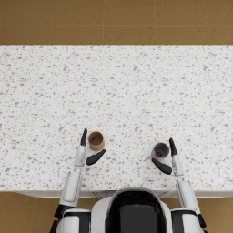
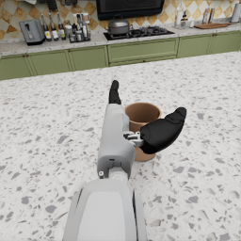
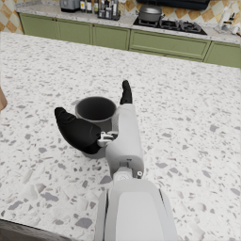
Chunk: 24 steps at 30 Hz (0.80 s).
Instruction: Pick up two cups and pour the berry on the right into the cup on the left
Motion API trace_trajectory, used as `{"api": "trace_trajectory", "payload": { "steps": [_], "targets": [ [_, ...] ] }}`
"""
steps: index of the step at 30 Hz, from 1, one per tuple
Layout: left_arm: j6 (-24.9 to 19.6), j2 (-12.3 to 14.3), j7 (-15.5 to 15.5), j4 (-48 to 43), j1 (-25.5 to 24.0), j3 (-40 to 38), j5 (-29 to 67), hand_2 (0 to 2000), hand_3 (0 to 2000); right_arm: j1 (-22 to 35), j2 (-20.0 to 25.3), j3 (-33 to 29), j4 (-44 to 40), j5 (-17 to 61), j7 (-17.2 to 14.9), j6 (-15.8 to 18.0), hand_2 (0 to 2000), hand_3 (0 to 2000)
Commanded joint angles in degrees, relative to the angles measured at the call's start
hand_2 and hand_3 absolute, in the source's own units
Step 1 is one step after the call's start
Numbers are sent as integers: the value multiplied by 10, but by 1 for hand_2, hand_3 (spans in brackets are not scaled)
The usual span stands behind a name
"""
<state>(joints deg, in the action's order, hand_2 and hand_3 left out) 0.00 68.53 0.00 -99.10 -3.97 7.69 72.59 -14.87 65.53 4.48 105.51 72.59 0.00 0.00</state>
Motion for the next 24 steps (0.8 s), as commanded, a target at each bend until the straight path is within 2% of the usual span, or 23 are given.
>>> {"api": "trace_trajectory", "payload": {
  "steps": [1,10,20,24],
  "targets": [
    [0,9,0,41,19,4,0,0,0,19,9,14,-28,0,0,0,0,0],
    [0,32,0,99,45,32,0,0,0,49,31,39,-77,0,0,-2,0,0],
    [1,57,0,168,78,28,0,0,0,76,54,55,-133,0,0,-1,0,0],
    [0,61,0,177,76,26,0,0,0,82,60,57,-141,0,0,-2,0,0]
  ]
}}
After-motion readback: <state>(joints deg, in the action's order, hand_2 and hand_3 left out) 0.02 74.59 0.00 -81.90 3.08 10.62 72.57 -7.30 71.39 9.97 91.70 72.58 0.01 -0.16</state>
